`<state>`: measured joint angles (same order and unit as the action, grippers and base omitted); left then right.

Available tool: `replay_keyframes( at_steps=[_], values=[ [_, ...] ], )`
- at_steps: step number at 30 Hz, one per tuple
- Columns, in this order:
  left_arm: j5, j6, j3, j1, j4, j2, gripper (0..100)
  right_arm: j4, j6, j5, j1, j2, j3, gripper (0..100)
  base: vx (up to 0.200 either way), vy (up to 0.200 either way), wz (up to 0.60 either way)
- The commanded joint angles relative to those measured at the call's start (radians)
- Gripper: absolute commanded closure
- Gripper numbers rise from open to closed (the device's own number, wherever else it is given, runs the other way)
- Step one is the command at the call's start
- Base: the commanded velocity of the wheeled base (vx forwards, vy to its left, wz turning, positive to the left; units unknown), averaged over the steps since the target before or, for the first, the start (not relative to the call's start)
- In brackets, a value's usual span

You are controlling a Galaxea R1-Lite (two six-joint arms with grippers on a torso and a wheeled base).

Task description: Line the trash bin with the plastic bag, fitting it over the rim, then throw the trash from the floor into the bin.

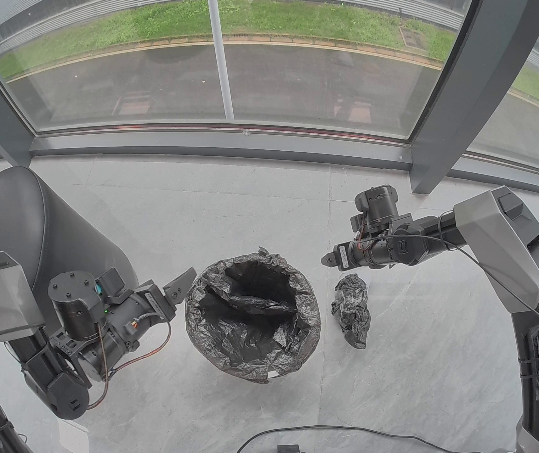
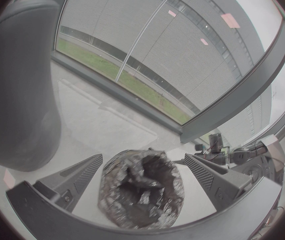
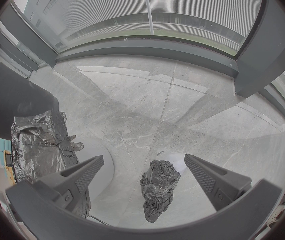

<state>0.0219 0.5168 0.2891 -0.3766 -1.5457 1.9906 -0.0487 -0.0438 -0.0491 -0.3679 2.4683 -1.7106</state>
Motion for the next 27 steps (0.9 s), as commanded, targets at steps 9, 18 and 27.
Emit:
replay_keyframes(
  at_steps=[9,18,27],
  values=[
    [0.078,0.022,0.344,-0.160,0.154,0.140,0,-0.062,-0.010,-0.018,-0.006,0.015,0.052,0,0.000,0.000,0.00],
    [0.049,0.123,0.369,-0.193,0.162,0.200,0,-0.082,-0.011,-0.018,-0.006,0.012,0.055,0,0.000,0.000,0.00],
    [-0.014,0.164,0.416,-0.186,0.165,0.266,0,-0.083,-0.011,-0.018,-0.006,0.012,0.051,0,0.000,0.000,0.00]
  ],
)
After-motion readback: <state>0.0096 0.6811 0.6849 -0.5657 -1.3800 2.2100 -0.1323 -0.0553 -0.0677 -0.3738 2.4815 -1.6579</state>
